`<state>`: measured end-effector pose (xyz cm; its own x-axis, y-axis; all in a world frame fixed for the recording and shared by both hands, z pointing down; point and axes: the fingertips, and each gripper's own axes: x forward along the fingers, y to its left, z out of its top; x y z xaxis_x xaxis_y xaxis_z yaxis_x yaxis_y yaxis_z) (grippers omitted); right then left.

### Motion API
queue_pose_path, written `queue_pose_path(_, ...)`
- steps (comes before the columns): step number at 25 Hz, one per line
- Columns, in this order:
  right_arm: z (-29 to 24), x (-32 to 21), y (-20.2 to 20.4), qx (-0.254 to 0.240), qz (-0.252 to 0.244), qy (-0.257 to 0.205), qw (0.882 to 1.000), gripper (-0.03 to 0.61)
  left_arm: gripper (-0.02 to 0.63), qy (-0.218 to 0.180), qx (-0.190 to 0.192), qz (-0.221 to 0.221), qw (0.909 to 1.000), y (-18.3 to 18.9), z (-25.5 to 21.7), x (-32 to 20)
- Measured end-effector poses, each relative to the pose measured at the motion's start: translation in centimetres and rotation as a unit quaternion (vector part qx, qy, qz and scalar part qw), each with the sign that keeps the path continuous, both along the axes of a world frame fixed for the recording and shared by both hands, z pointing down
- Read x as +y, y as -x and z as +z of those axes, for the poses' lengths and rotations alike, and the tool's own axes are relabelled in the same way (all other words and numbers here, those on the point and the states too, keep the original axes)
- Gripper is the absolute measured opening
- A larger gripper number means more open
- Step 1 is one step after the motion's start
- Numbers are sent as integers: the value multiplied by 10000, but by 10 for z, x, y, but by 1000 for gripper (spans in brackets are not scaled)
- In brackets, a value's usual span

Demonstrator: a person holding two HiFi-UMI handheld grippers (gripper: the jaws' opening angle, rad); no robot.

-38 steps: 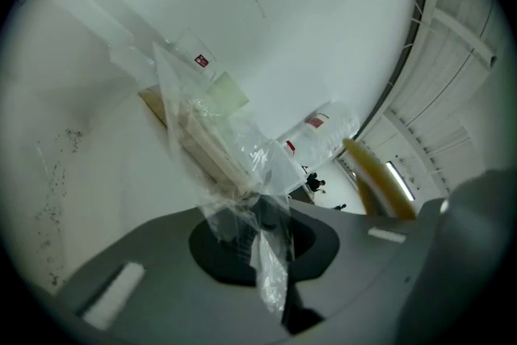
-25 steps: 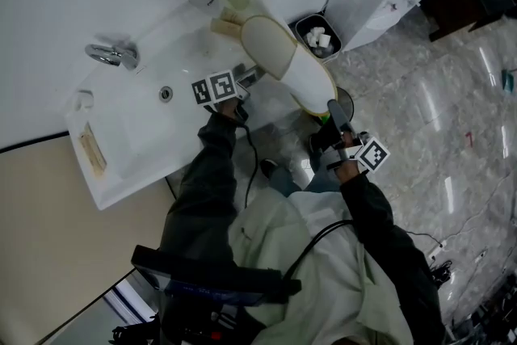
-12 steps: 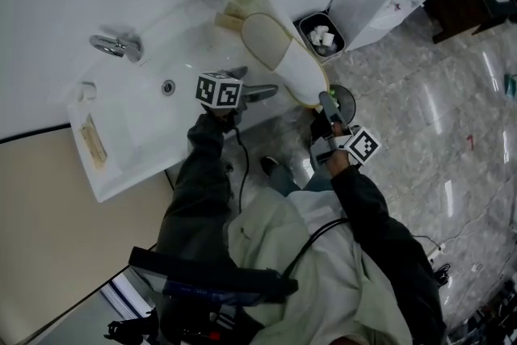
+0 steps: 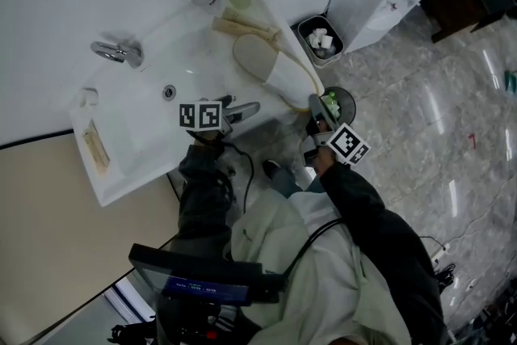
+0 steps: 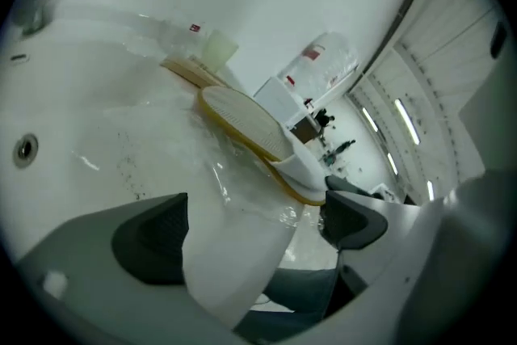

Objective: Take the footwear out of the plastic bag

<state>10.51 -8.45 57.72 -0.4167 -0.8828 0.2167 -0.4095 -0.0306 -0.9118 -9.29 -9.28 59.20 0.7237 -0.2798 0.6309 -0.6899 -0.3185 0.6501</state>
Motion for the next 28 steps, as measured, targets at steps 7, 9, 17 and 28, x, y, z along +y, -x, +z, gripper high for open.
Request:
queue_pose_path(7,13,11,-22,219,-137,182,9995,83,366,-807,1233,-1354,9798,9,-44,30)
queue_pose_path(9,13,11,-33,270,-82,143,9995,110,299,-973,1559,-1587,9701,4,-50,31)
queue_pose_path(17,10,30,-73,15,-32,168,9999,126,127,-1387,2318,-1788,9461,-24,-69,35)
queue_pose_path(28,-68,29,-98,73,-476,-1406,9889,126,8,-2229,3101,-1689,9086,-42,-130,57)
